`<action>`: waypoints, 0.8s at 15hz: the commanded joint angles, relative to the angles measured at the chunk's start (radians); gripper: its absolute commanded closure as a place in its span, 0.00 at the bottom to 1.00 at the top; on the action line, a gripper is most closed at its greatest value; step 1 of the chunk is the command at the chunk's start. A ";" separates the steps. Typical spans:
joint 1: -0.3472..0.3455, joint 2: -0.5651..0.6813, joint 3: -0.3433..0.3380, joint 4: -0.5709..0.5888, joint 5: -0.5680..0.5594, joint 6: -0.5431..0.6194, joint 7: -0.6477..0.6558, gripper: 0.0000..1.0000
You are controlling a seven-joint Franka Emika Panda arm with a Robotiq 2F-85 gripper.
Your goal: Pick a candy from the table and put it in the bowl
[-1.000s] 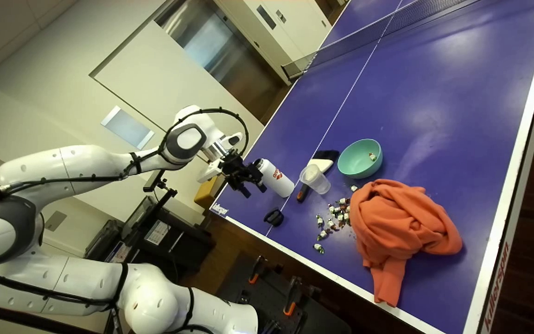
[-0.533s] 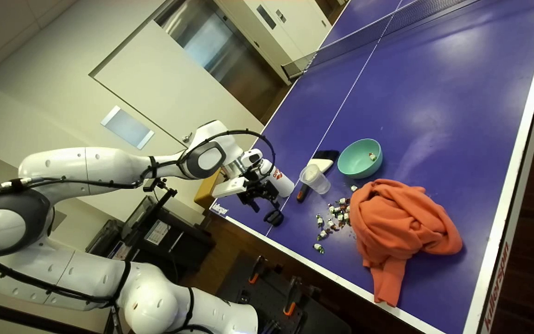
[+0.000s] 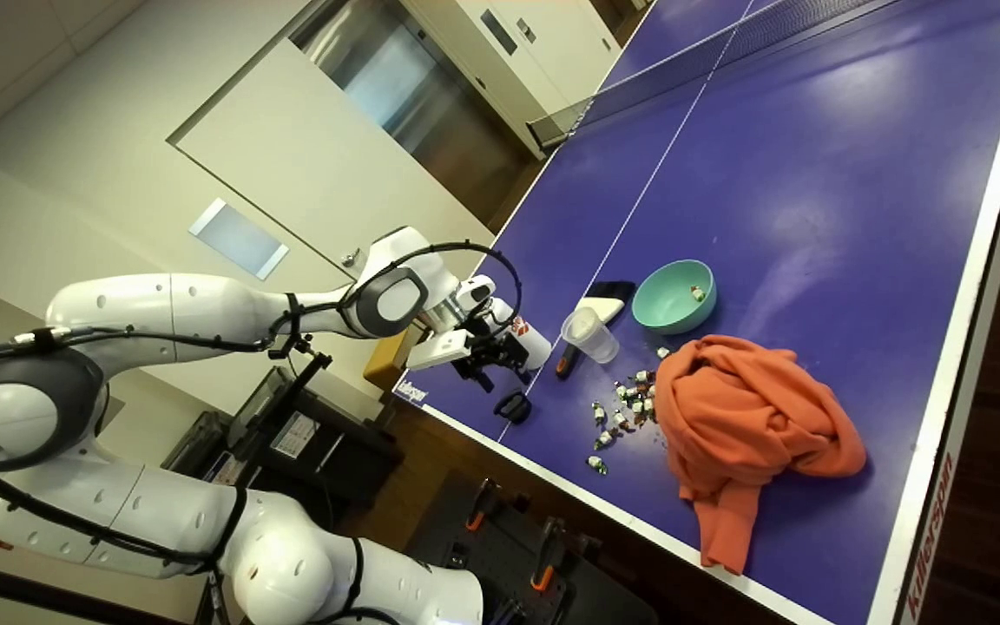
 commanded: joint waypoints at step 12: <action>-0.092 0.309 0.067 -0.087 0.332 0.615 -0.447 0.00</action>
